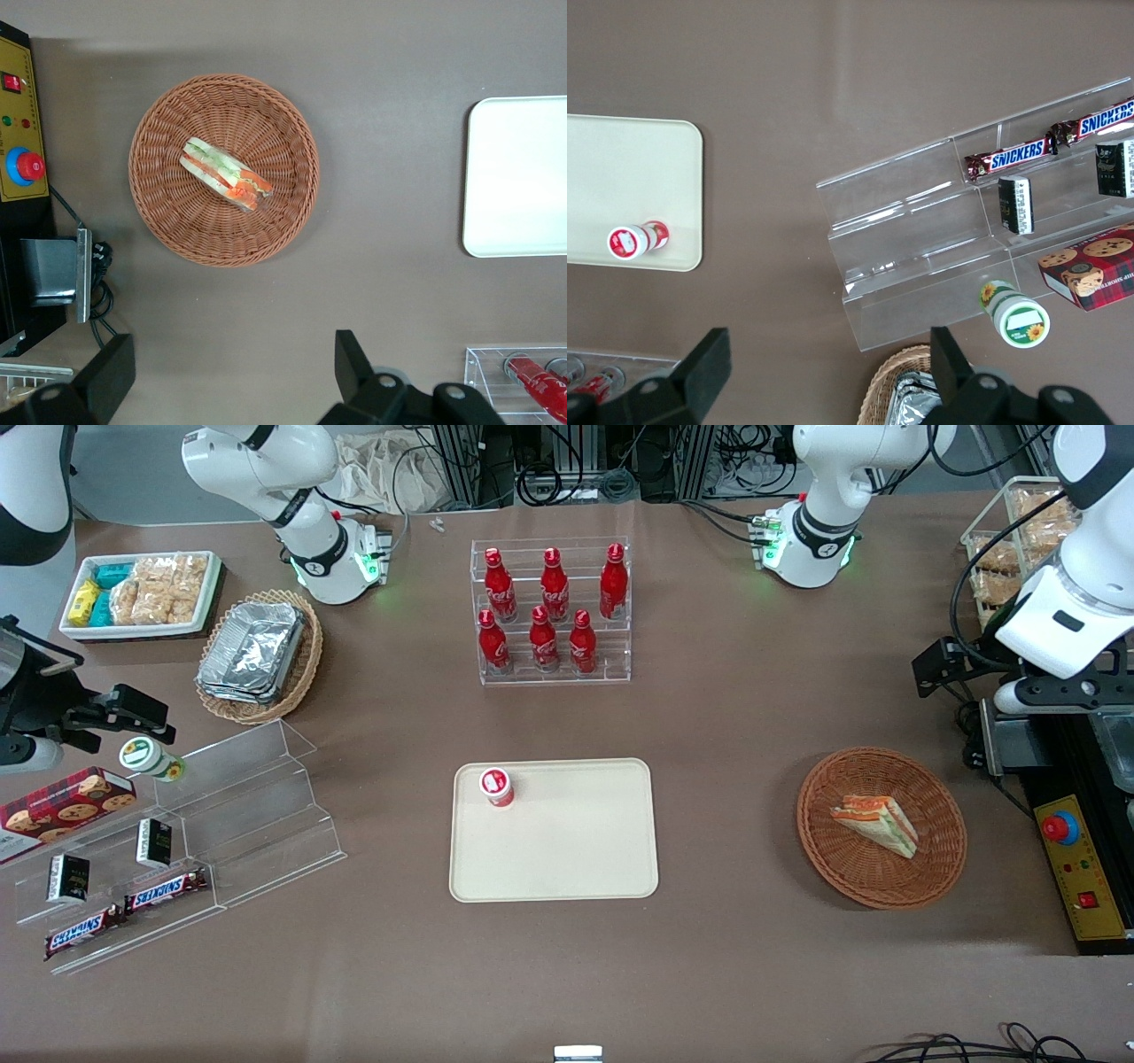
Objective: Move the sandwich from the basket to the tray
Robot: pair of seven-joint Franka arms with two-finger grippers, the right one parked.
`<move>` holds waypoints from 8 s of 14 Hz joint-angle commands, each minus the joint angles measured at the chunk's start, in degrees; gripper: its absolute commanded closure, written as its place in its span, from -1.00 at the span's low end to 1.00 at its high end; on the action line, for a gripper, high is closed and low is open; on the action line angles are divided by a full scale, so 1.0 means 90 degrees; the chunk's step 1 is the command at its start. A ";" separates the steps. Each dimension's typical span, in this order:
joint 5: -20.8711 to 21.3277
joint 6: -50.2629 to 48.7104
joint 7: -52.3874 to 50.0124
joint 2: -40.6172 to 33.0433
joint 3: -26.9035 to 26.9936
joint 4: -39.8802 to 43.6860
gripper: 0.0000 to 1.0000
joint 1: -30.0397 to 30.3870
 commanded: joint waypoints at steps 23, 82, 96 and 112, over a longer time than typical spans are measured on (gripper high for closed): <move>-0.0164 0.0737 -0.4349 0.1844 0.0533 -0.0046 -1.00 0.0360; 0.1191 0.3590 -0.2925 0.4943 -0.1186 0.1643 -1.00 -0.2365; 0.0090 0.0292 -0.0771 0.1847 -0.1079 0.1623 -1.00 -0.0023; 0.0568 -0.0775 0.1118 0.1435 -0.1030 0.1730 -1.00 0.1347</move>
